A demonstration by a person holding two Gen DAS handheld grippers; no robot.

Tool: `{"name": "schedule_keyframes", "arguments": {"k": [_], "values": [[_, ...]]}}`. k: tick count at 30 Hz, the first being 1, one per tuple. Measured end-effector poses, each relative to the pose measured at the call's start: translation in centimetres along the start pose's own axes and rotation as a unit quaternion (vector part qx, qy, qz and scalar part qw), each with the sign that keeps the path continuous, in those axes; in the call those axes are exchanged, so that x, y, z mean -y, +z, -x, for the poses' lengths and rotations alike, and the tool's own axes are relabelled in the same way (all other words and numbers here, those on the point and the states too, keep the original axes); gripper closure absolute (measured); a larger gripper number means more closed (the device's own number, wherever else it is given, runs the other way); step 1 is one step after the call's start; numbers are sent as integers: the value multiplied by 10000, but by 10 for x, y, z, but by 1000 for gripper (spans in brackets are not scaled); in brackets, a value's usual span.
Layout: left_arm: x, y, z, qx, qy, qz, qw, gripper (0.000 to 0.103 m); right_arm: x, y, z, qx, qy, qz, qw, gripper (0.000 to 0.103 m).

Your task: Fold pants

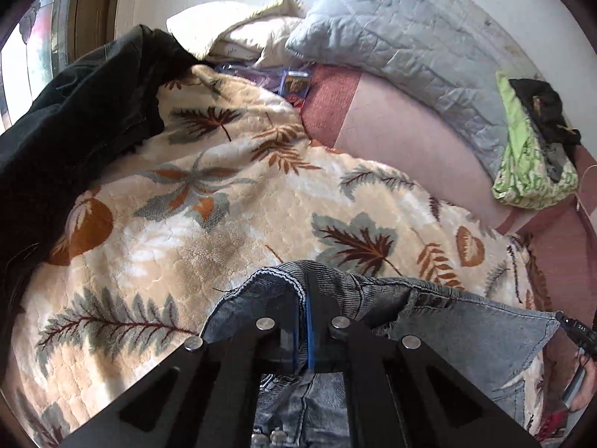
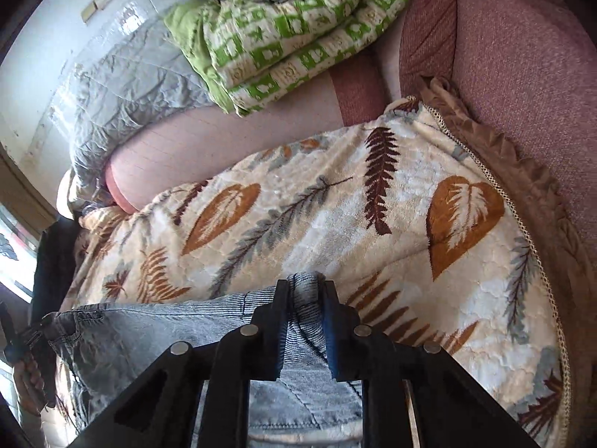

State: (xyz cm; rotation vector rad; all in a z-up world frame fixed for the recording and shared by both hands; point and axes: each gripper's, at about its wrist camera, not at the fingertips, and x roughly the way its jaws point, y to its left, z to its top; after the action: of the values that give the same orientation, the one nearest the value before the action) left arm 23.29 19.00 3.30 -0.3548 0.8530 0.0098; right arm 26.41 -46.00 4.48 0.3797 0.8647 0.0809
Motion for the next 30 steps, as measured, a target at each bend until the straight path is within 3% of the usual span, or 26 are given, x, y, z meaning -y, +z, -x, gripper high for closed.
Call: {"name": "schedule_keyframes", "arguments": {"k": [3, 7, 9, 11, 15, 16, 17, 18, 19, 20, 22, 25, 28, 30], "values": [[-5, -24, 54, 278, -269, -79, 9992, 100, 3, -23, 47, 249, 243, 74, 9994, 85], [-24, -81, 105, 325, -640, -206, 9972, 100, 22, -81, 94, 342, 545, 166, 9978, 85], [-37, -116, 114, 61, -771, -313, 9965, 100, 37, -120, 103, 205, 592, 222, 9978, 85], [-53, -150, 110, -336, -730, -371, 9961, 99, 53, -162, 100, -200, 686, 244, 9971, 85], [-81, -194, 86, -1405, -257, -424, 9888, 95, 73, -229, 78, -1190, 582, 323, 9907, 81], [-85, -196, 87, -1468, -214, -394, 9881, 92, 75, -238, 77, -1303, 571, 322, 9893, 69], [-87, -196, 90, -1432, -130, -366, 9889, 91, 79, -242, 77, -1377, 547, 260, 9886, 59], [-86, -191, 97, -1316, 24, -376, 9906, 91, 83, -243, 80, -1363, 469, 153, 9894, 43], [-83, -186, 104, -1150, 192, -414, 9923, 88, 87, -241, 86, -1243, 423, 40, 9913, 40], [-80, -180, 112, -959, 308, -422, 9940, 86, 89, -235, 93, -1078, 397, -63, 9934, 40], [-76, -167, 127, -603, 411, -307, 9969, 64, 91, -222, 107, -723, 425, -309, 9960, 40], [-64, -155, 146, -61, 301, -154, 9994, 52, 79, -208, 114, -579, 938, -544, 9924, 39], [-43, -156, 141, -86, -121, -139, 9998, 49, 58, -210, 102, -733, 1475, -570, 9847, 36], [-29, -165, 124, -283, -217, -327, 9988, 49, 53, -220, 82, -971, 1380, -568, 9840, 35]]}}
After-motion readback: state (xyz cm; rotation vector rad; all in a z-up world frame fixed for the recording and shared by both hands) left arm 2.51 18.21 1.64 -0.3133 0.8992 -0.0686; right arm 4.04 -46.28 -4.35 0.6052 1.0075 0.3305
